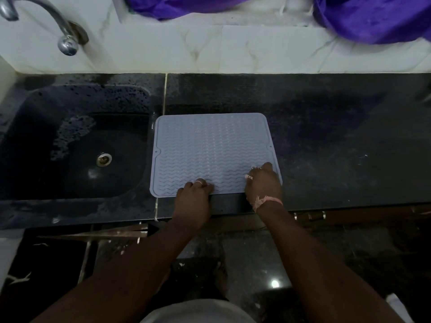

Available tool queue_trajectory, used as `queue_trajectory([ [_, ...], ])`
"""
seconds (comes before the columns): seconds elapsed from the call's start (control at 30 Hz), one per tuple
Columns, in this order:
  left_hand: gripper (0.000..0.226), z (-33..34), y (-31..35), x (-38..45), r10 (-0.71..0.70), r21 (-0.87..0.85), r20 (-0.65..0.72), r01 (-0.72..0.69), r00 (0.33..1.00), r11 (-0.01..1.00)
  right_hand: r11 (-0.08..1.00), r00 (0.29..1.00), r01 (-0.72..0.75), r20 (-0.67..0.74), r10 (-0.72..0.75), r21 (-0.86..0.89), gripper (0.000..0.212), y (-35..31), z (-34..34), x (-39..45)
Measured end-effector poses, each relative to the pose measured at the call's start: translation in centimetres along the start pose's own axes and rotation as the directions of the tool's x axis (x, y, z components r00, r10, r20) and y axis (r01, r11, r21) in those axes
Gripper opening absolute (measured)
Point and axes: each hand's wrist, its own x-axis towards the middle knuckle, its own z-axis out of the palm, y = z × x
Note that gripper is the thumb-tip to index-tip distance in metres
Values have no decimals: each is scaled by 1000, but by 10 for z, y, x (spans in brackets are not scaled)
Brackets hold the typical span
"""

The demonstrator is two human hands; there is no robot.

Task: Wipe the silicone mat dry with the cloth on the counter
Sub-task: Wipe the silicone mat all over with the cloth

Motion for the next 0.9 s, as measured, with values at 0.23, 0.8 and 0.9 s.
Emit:
queue_trajectory([
  [0.23, 54, 0, -8, -7, 59, -63, -21, -60, 998, 996, 998, 998, 62, 21, -62, 9, 23, -31, 12, -8],
  [0.8, 38, -1, -32, -10, 88, -362, 67, -58, 994, 930, 971, 965, 239, 113, -237, 1, 16, -94, 34, -8],
  [0.9, 37, -1, -34, -12, 98, -405, 59, -67, 993, 912, 963, 956, 267, 120, -267, 17, 13, -100, 38, -6],
])
